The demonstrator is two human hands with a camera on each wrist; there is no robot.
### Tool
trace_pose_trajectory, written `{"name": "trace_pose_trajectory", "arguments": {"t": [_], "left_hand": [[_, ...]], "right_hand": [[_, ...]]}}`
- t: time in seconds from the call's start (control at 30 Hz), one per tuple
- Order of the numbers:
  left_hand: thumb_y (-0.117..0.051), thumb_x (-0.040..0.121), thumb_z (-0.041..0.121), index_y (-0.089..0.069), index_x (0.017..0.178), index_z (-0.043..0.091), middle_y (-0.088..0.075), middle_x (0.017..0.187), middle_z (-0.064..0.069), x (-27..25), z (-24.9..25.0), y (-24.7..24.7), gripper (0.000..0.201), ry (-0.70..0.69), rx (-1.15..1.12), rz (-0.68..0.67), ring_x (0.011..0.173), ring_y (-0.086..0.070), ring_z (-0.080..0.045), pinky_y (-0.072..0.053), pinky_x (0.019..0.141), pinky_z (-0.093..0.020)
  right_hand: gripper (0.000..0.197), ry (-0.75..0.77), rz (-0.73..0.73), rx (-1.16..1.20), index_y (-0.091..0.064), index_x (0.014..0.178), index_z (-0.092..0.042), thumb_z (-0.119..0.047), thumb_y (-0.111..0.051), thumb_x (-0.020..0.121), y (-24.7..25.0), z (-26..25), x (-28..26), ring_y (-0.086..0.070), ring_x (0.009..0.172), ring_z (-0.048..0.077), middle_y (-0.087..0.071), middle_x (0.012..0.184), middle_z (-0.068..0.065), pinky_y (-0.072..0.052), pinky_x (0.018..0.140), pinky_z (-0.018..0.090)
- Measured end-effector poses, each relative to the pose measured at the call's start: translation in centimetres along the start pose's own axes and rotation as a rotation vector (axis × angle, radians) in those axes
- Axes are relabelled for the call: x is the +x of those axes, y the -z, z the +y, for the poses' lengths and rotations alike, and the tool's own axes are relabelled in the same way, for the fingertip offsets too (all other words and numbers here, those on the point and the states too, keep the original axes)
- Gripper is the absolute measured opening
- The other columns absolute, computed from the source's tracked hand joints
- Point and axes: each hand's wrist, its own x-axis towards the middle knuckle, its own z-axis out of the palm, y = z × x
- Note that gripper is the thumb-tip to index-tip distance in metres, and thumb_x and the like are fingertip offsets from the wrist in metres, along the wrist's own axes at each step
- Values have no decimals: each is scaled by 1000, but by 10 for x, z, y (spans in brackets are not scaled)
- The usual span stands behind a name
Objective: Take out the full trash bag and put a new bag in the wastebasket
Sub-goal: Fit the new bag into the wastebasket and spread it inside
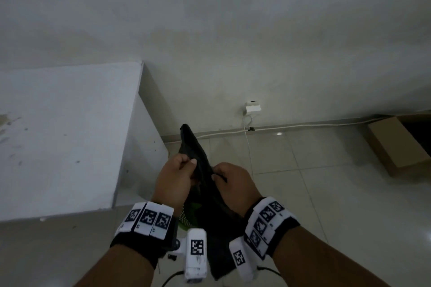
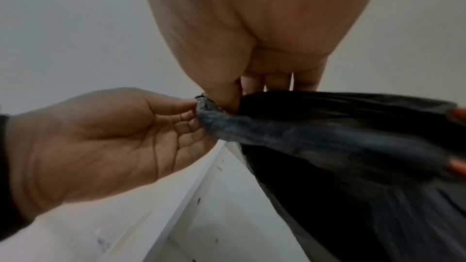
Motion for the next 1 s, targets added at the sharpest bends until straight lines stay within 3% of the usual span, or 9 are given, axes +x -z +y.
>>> {"name": "trace_pose_trajectory", "arguments": {"t": [0.1, 0.2, 0.27, 0.4, 0.5, 0.6, 0.8, 0.9, 1.0], "left_hand": [[-50, 102, 14, -60, 101, -1, -68, 97, -24, 13, -32, -2, 18, 151, -185, 56, 91, -68, -36, -55, 88, -52], [-59, 86, 29, -65, 99, 0, -69, 99, -28, 34, -69, 10, 32, 227, -196, 142, 99, -67, -46, -52, 94, -62], [-63, 78, 30, -63, 98, 8, -69, 97, -24, 45, -84, 18, 30, 163, -149, 189, 99, -67, -44, -53, 91, -59], [-62, 85, -8, -48, 106, 25, -60, 95, -3, 68, -117, 43, 42, -143, 111, 151, 84, -60, -20, -51, 83, -39], [-57, 82, -3, -54, 84, 36, -63, 91, -4, 90, -156, 61, 40, -236, 247, 140, 81, -58, -21, -47, 78, -38], [-57, 75, 12, -64, 73, 32, -61, 91, -3, 108, -191, 62, 21, -353, 394, 98, 90, -58, -17, -45, 87, -29], [-47, 80, 24, -77, 110, 11, -70, 103, -18, 154, -285, 63, 45, -463, 923, 152, 92, -65, -42, -53, 90, -46], [-54, 93, 12, -71, 121, 10, -68, 121, -17, 169, -325, 59, 33, -384, 699, 235, 111, -63, -36, -47, 103, -41], [-52, 97, 5, -73, 107, 19, -68, 119, -10, 175, -355, 55, 27, -170, 199, 210, 114, -63, -29, -48, 101, -36]], "right_hand": [[17, -156, 148, 148, -65, 99, -9, -15, -50, 99, -17, 27, 2, -58, 83, 11, -65, 91, -1, -38, 62, 6], [17, -265, 276, 230, -61, 107, -6, -12, -46, 100, -25, 53, 12, -52, 86, 12, -57, 94, -2, -32, 61, 12], [14, -304, 367, 280, -56, 109, -7, -8, -45, 99, -25, 73, 26, -51, 88, 15, -55, 97, 1, -31, 67, 16], [19, -223, 509, 277, -50, 95, -15, 3, -45, 91, -16, 116, 58, -49, 80, 15, -54, 87, -1, -36, 73, 24], [28, -97, 394, 187, -61, 76, -14, 4, -40, 79, -24, 148, 78, -53, 75, 13, -61, 80, -1, -39, 75, 24], [32, -75, 278, 68, -72, 96, -8, 5, -43, 88, -52, 181, 90, -56, 96, 15, -64, 103, 8, -37, 88, 18], [43, 67, 136, -101, -53, 134, -9, -2, -54, 92, -133, 253, 97, -46, 109, 15, -51, 121, 14, -25, 87, 7], [42, 57, 180, -120, -62, 126, -8, 5, -48, 89, -171, 290, 101, -54, 113, 27, -60, 121, 17, -32, 92, 14], [49, -110, 233, 188, -75, 98, -6, 17, -36, 80, -197, 312, 103, -66, 102, 31, -71, 111, 16, -53, 90, 34]]}}
